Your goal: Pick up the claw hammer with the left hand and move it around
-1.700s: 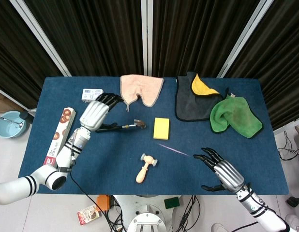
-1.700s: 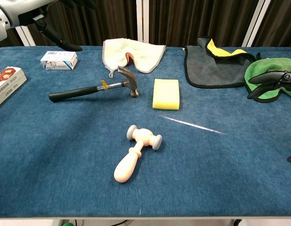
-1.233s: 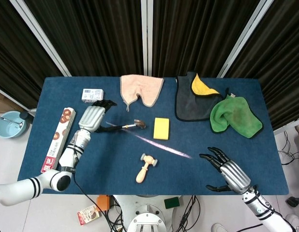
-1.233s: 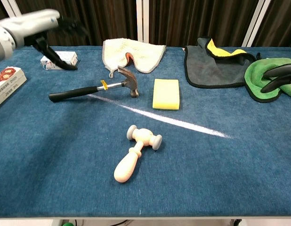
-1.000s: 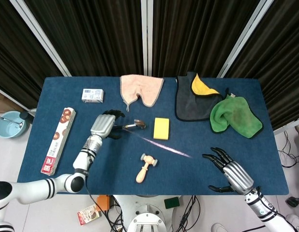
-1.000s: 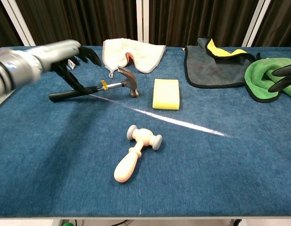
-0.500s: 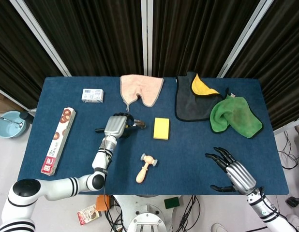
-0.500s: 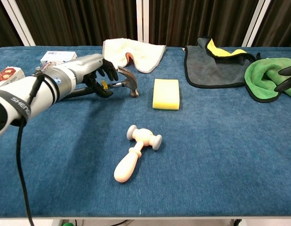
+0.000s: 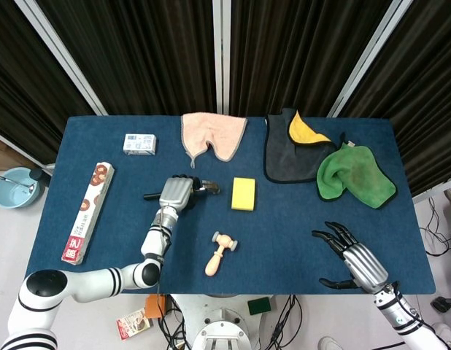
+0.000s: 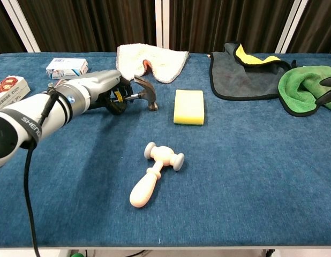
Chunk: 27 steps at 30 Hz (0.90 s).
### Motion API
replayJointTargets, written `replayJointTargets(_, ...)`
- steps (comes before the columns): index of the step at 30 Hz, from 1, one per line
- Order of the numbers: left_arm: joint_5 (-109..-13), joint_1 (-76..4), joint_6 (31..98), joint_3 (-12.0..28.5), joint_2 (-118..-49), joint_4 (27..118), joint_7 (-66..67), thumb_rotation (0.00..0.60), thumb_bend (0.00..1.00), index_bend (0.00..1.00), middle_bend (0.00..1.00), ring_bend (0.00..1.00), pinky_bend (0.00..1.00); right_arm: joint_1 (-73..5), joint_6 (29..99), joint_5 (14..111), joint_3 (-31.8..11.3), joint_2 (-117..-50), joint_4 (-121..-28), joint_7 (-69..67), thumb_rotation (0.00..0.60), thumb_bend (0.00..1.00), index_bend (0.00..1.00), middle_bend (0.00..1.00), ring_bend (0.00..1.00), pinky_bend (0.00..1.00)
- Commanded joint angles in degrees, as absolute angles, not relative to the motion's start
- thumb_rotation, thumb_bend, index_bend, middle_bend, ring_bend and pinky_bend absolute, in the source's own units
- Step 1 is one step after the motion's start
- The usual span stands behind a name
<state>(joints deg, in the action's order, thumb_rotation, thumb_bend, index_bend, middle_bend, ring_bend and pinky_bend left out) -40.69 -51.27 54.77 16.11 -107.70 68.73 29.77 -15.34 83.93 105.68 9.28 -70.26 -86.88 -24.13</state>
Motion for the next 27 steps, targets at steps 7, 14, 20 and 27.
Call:
replayJointTargets(7, -41.1, -51.1, 54.7, 16.2, -107.7, 68.8, 29.7, 0.6, 0.53, 0.4, 0.39, 0.28, 0.28, -15.4, 83.8, 105.6, 9.2, -70.3, -86.8, -24.3, 0.6, 0.11, 0.13, 0.18, 0.0, 0.06)
replayJointTargets(14, -40.9, -51.2, 54.4, 16.5, -108.0, 68.3, 29.9, 0.6, 0.54, 0.44, 0.42, 0.3, 0.29, -15.1, 83.9, 105.4, 9.2, -70.2, -86.8, -24.4, 0.6, 0.11, 0.13, 0.18, 0.0, 0.06)
replayJointTargets(20, -41.7, -51.1, 55.1, 16.9, -108.5, 67.7, 29.2, 0.6, 0.56, 0.47, 0.46, 0.34, 0.32, -15.0, 84.0, 105.3, 9.2, -70.3, -86.6, -24.6, 0.6, 0.11, 0.13, 0.18, 0.0, 0.06)
replayJointTargets(27, -43.1, -50.7, 55.2, 17.0, -108.7, 66.7, 27.8, 0.6, 0.65, 0.53, 0.52, 0.4, 0.36, -15.1, 83.9, 105.2, 9.1, -70.3, -86.4, -25.0, 0.6, 0.11, 0.13, 0.18, 0.0, 0.06)
